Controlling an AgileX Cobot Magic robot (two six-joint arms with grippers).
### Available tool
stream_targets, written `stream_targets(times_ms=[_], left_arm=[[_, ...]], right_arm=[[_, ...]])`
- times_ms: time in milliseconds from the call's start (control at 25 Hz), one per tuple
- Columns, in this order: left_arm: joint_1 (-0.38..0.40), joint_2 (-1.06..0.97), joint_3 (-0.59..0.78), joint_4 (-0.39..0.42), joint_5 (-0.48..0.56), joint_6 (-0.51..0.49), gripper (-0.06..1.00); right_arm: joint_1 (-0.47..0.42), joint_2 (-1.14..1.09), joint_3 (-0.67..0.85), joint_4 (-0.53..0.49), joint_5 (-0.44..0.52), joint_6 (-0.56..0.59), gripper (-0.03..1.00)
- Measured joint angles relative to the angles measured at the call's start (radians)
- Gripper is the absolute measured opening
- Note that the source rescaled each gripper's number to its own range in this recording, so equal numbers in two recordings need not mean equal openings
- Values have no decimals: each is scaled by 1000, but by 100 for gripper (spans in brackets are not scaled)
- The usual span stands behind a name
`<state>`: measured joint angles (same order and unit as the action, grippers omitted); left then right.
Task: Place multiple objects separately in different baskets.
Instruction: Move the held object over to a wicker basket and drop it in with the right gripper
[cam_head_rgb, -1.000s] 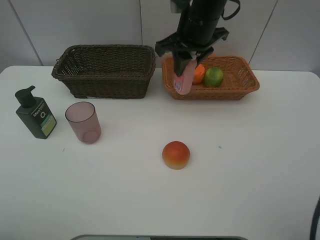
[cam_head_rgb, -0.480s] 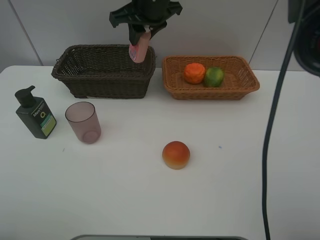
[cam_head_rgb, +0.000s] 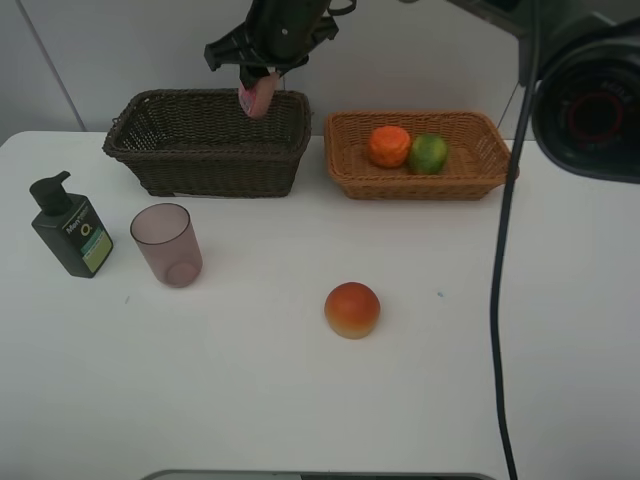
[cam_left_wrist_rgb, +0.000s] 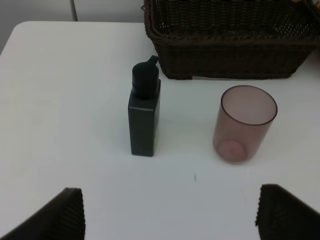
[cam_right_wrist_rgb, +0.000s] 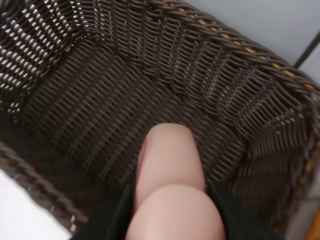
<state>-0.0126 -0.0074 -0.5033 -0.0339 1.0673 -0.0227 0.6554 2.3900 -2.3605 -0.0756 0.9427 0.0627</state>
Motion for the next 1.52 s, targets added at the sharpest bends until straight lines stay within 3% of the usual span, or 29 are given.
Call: stream_targets(times_ms=[400,880,960,1120,1200,1320,1520], left_arm=[[0,0,0,0,0,0,89],[0,0,0,0,0,0,89],[0,0,0,0,0,0,89],[0,0,0,0,0,0,89],[0,0,0,0,0,0,89],[0,0,0,0,0,0,89],[0,0,0,0,0,0,89]], right_arm=[[0,115,0,-2,-157,0,1],[0,162,0,-2,-196,8,2],[0,162,0,-2,-195,8,12],[0,158,0,-5,-195,8,55],[0,157,0,-6,-194,8,68],[0,147,0,-6,-181,8,75],[0,103,0,-7,-132,8,77]])
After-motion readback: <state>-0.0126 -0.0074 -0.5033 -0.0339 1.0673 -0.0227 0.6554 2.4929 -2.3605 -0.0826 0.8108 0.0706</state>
